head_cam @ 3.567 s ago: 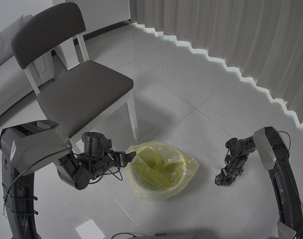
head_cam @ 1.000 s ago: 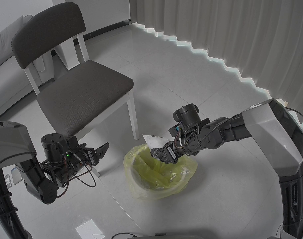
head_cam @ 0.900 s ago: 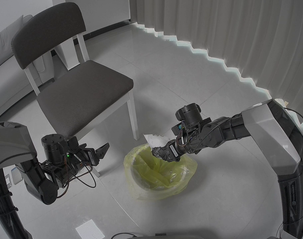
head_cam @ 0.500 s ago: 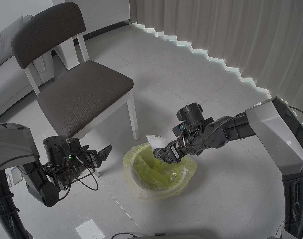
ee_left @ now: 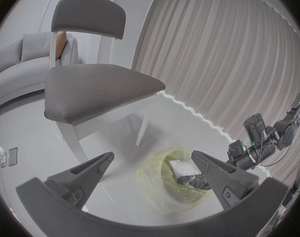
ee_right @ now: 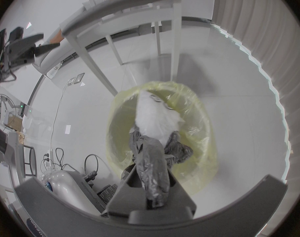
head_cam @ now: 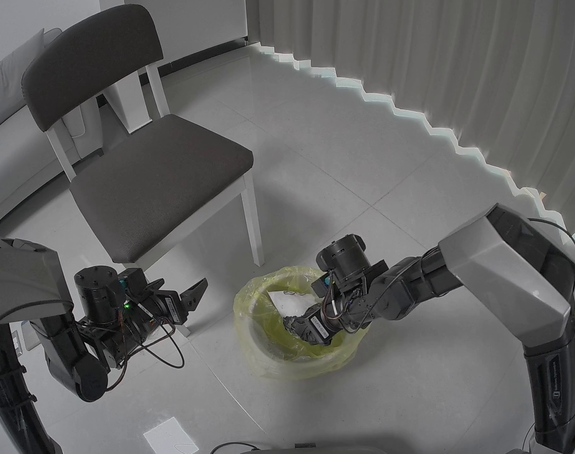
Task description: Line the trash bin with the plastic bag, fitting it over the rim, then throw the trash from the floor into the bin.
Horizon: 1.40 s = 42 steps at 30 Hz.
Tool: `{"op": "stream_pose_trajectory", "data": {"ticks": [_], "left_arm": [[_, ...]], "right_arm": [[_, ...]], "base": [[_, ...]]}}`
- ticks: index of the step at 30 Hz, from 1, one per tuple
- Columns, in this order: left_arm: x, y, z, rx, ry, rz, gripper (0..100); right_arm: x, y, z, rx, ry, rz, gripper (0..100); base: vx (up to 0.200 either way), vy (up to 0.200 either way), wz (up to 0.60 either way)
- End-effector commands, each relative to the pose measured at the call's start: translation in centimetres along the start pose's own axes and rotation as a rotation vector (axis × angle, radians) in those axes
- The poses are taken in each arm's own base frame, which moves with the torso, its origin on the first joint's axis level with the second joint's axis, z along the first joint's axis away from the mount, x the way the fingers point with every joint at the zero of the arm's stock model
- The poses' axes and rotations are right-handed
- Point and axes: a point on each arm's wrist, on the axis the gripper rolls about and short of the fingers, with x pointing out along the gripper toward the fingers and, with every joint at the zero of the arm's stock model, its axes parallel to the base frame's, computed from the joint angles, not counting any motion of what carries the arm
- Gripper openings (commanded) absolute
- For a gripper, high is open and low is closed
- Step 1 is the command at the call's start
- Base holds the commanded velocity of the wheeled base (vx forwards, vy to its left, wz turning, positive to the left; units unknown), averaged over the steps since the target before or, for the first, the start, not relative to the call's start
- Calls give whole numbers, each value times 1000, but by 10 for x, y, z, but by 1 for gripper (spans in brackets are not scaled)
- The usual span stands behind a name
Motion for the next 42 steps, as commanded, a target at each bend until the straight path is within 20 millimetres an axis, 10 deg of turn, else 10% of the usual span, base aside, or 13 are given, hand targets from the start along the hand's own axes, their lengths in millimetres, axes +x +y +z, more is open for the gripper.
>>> {"op": "stream_pose_trajectory", "data": {"ticks": [1, 16, 17, 29, 42], "left_arm": [[-1, 5, 0, -6, 1, 16, 100], [5, 9, -12, -6, 9, 5, 100], [5, 9, -12, -7, 10, 5, 100], [3, 6, -12, -4, 11, -2, 100], [-2, 1, -13, -7, 20, -13, 100]], "right_arm": [[27, 1, -17, -5, 62, 5, 0], [39, -2, -16, 3, 63, 1, 0], [39, -2, -17, 3, 67, 2, 100], [31, -8, -10, 21, 40, -11, 100], [1, -60, -9, 117, 12, -85, 100]], "base": [[0, 0, 0], [0, 0, 0], [0, 0, 0], [0, 0, 0], [0, 0, 0]]}}
